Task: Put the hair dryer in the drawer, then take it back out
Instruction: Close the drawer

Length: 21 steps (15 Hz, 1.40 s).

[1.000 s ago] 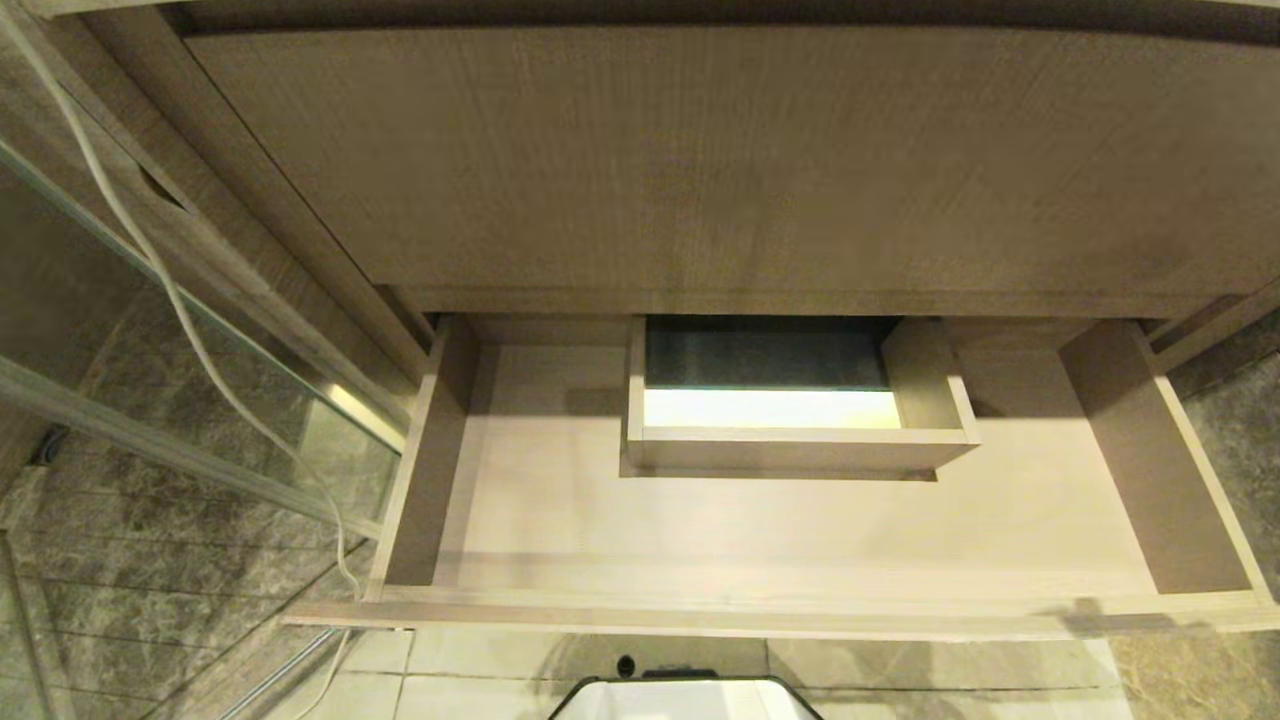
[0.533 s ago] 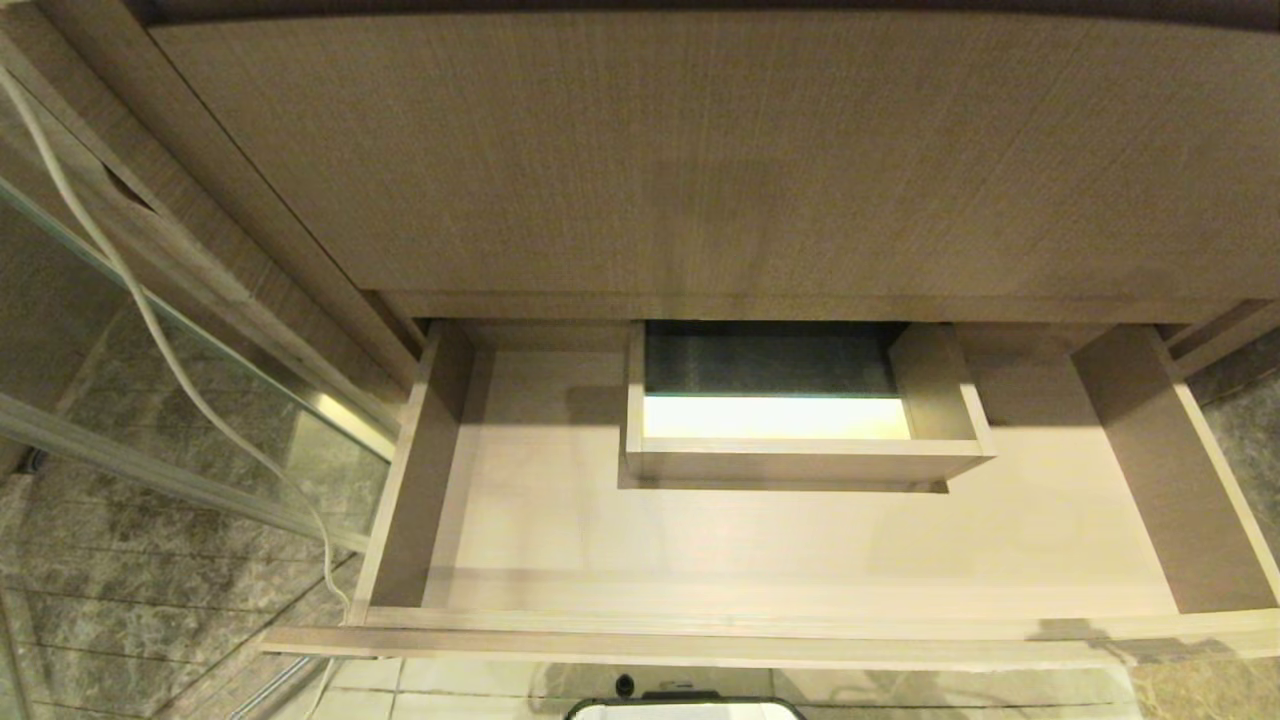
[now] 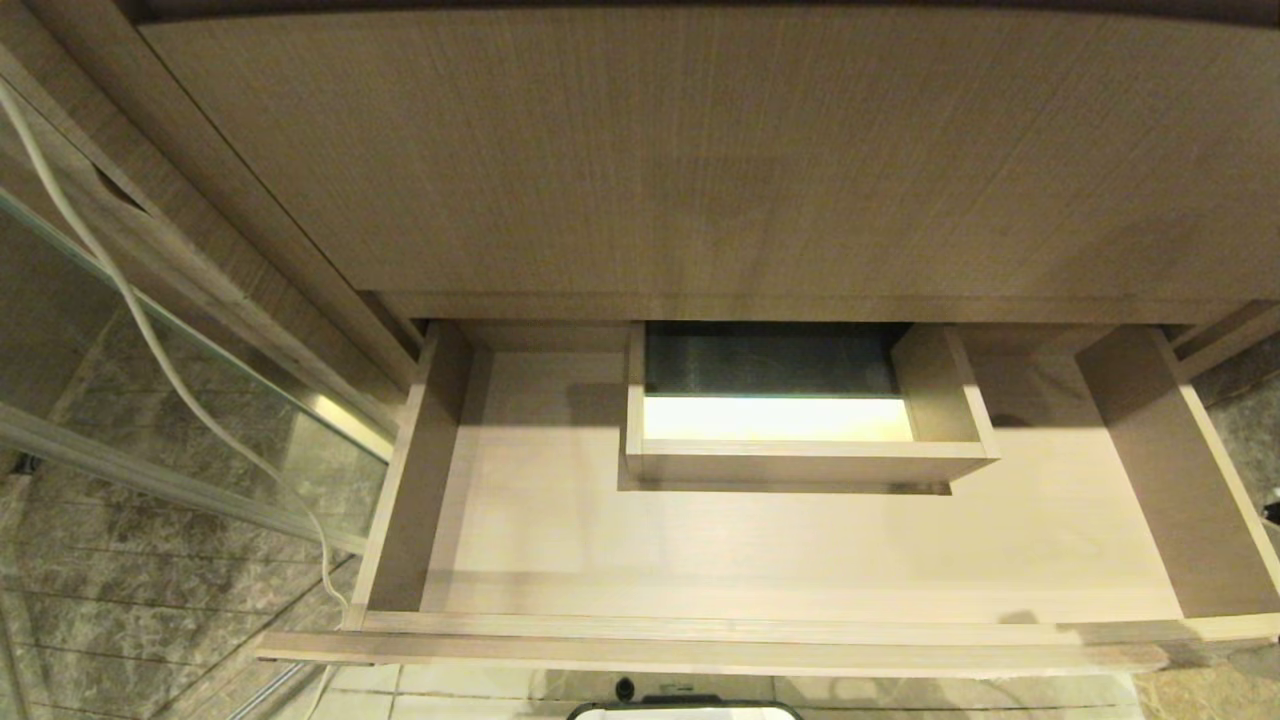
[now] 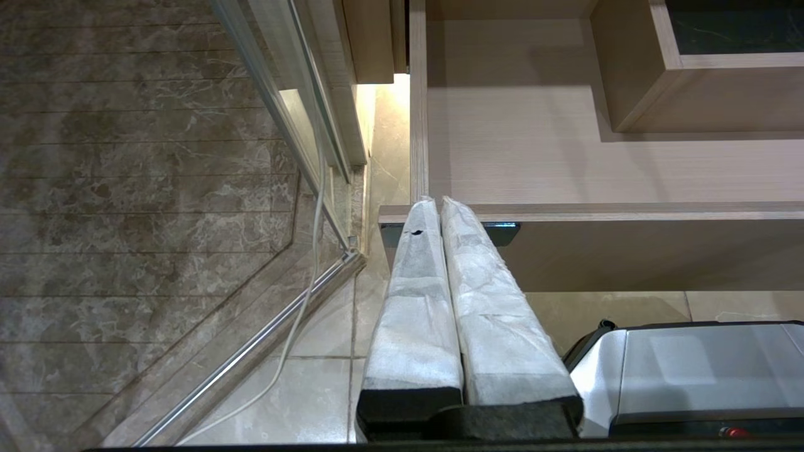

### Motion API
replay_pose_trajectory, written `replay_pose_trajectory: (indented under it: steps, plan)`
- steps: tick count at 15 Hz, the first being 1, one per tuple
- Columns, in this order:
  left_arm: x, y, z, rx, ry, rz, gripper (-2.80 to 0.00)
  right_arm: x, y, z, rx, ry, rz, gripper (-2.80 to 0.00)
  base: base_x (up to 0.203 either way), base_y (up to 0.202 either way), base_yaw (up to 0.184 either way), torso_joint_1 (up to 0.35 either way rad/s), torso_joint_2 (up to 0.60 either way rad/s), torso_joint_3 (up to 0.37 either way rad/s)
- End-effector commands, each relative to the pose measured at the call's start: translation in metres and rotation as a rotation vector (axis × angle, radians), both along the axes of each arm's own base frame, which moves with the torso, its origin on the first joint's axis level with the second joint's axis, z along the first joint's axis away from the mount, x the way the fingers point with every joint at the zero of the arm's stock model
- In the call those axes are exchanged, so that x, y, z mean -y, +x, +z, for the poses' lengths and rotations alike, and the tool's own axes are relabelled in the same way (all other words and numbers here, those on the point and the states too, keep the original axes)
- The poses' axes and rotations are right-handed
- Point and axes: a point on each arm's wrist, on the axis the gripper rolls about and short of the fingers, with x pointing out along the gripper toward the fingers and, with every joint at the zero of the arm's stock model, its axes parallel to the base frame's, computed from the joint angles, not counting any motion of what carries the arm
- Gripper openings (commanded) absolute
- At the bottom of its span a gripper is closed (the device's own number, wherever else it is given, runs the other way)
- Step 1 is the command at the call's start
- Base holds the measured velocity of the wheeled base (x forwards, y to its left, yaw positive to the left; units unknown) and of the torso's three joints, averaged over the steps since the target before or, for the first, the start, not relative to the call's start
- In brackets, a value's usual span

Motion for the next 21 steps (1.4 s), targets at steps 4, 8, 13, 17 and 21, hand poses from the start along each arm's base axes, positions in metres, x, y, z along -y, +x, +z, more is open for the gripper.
replay_pose_trajectory:
  steps: [4, 8, 13, 17, 21]
  plan:
    - [0.0, 0.0, 0.0, 0.0, 0.0, 0.0, -2.8, 0.027, 0.033, -0.019, -0.271, -0.044, -0.071, -2.8, 0.0, 0.0, 0.0, 0.0, 0.0, 0.0]
    - [0.0, 0.0, 0.0, -0.002, 0.0, 0.0, -2.8, 0.03, 0.036, -0.028, -0.37, -0.109, -0.069, -2.8, 0.0, 0.0, 0.0, 0.0, 0.0, 0.0]
    - [0.0, 0.0, 0.0, -0.002, 0.0, 0.0, -2.8, 0.038, 0.05, -0.042, -0.385, -0.107, -0.068, -2.8, 0.0, 0.0, 0.0, 0.0, 0.0, 0.0]
    - [0.0, 0.0, 0.0, 0.0, 0.0, 0.0, -2.8, 0.045, 0.061, -0.037, -0.353, -0.123, -0.074, -2.8, 0.0, 0.0, 0.0, 0.0, 0.0, 0.0]
    - [0.0, 0.0, 0.0, -0.002, 0.0, 0.0, -2.8, 0.05, 0.071, -0.027, -0.295, -0.144, -0.086, -2.8, 0.0, 0.0, 0.0, 0.0, 0.0, 0.0]
